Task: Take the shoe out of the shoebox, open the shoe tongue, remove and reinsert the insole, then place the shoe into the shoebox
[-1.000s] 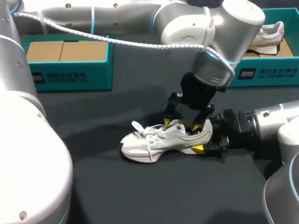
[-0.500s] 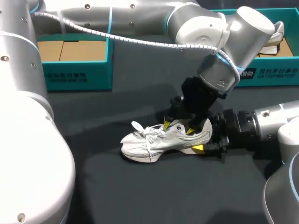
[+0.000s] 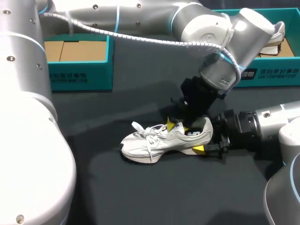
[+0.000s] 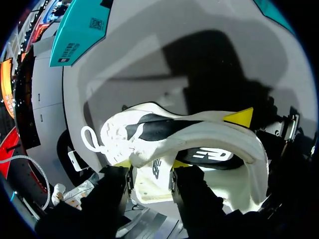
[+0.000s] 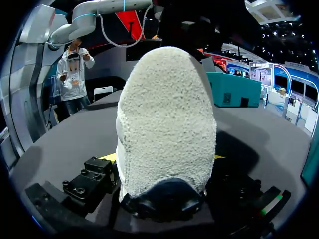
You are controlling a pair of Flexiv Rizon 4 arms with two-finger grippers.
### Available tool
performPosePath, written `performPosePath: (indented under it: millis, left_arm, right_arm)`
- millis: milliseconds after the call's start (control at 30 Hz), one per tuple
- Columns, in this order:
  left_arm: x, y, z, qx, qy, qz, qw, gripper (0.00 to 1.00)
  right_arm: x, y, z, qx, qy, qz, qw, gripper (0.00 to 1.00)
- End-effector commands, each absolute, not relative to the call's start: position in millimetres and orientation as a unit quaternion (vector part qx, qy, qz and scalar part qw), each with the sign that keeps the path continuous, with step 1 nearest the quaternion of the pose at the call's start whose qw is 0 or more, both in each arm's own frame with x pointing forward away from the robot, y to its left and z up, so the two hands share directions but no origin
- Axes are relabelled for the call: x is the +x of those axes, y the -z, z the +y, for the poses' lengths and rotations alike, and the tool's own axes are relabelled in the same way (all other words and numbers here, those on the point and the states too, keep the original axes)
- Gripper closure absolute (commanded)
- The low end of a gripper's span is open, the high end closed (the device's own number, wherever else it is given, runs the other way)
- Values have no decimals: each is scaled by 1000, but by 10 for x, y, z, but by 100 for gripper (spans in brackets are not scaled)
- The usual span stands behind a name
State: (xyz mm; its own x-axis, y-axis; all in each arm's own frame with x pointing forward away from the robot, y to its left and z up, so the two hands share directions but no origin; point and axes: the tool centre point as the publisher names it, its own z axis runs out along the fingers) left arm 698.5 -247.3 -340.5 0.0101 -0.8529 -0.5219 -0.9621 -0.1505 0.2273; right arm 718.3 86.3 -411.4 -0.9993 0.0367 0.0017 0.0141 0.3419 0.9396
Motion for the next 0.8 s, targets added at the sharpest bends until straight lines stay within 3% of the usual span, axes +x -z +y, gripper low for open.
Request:
performPosePath:
  millis: [33,200,233,800]
  left_arm:
    - [6937,3315,-2427,-795,-253,535,131,75]
    - [6922,3224,-2376,-797,-238,541,121,89]
    - [6918,3208,-2362,-799,-235,541,118,100]
    - [6850,2861,-1843,-843,-74,533,2,100]
  right_arm:
    - [7183,4124,873,16,-572,820,10,100]
    - [7183,4124,873,16,-572,820,10,100]
    - [7183,4124,873,16,-572,820,10,100]
    - [7183,4124,873,16,-572,820,10,100]
